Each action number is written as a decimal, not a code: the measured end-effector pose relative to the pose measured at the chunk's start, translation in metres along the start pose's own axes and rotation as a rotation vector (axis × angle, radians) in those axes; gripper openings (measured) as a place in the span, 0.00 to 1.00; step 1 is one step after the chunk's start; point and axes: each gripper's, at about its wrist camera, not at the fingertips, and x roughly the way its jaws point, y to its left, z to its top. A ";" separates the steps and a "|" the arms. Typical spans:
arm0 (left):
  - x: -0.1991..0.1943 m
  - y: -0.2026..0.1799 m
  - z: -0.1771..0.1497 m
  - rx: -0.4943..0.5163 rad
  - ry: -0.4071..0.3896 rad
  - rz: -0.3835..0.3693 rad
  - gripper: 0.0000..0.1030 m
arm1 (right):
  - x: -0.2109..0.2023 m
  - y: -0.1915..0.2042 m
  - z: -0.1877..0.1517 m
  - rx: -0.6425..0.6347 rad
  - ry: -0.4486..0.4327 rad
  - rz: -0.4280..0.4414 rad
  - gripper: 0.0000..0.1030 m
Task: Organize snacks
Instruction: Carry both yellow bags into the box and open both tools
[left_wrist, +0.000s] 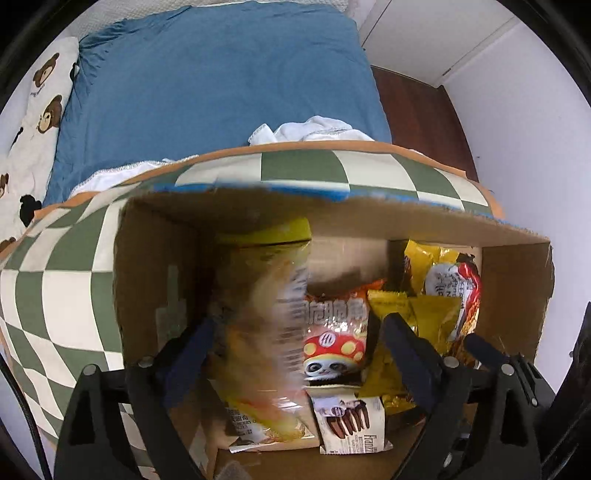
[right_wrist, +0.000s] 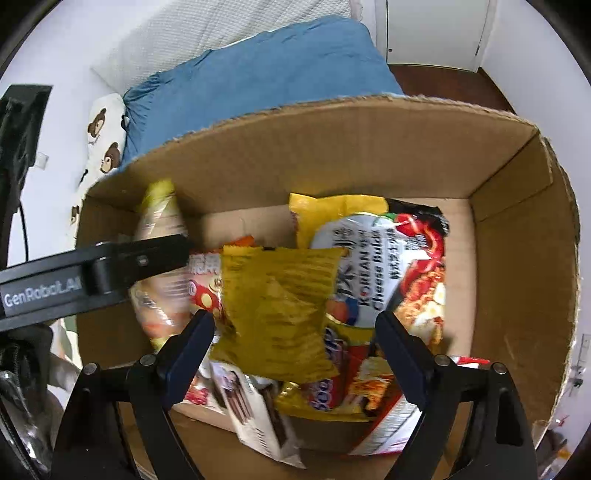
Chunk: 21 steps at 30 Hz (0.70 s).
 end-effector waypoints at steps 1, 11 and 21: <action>0.000 0.000 -0.002 -0.001 -0.002 -0.001 0.91 | 0.002 -0.003 -0.001 0.002 0.002 -0.010 0.89; -0.021 -0.010 -0.033 0.031 -0.074 0.022 0.91 | -0.017 -0.019 -0.022 0.002 -0.027 -0.053 0.91; -0.066 -0.020 -0.098 0.087 -0.259 0.090 0.91 | -0.073 -0.024 -0.058 -0.035 -0.137 -0.099 0.91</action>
